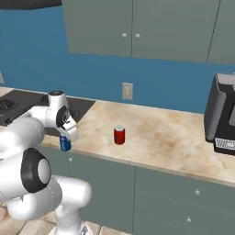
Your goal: Four empty soda cans are scattered around the kitchen. Gather all the cans and cluster them next to the stove for recycling.
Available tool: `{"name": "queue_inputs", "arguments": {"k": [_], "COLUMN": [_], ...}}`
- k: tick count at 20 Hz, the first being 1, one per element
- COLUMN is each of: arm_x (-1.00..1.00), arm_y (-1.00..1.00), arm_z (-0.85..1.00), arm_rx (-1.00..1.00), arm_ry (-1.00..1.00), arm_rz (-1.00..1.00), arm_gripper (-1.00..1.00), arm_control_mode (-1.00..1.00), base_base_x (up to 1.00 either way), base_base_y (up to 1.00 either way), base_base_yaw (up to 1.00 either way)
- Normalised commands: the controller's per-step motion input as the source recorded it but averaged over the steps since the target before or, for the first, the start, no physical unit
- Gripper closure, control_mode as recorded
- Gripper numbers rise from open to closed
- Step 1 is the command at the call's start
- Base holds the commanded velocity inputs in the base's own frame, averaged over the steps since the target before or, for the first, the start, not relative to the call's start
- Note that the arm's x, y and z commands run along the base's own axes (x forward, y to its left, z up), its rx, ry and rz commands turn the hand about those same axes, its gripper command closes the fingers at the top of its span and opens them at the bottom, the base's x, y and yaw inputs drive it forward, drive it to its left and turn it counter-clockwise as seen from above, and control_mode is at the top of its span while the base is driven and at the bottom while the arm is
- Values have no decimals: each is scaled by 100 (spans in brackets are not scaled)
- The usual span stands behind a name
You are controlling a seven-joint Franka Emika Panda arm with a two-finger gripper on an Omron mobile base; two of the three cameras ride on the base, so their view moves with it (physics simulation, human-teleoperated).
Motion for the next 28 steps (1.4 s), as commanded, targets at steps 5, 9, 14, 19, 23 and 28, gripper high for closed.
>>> {"name": "queue_inputs", "arguments": {"k": [5,9,14,19,23,28], "arm_x": [0,0,0,0,0,0], "arm_y": [0,0,0,0,0,0], "arm_z": [0,0,0,0,0,0], "arm_rx": [0,0,0,0,0,0], "arm_ry": [0,0,0,0,0,0], "arm_rz": [0,0,0,0,0,0], "arm_gripper": [100,100,100,100,100,100], "arm_control_mode": [100,100,100,100,100,100], "base_base_x": [45,49,43,30,22,0], "base_base_y": [37,24,35,47,20,0], "base_base_yaw": [-20,-15,-20,-16,-8,0]}}
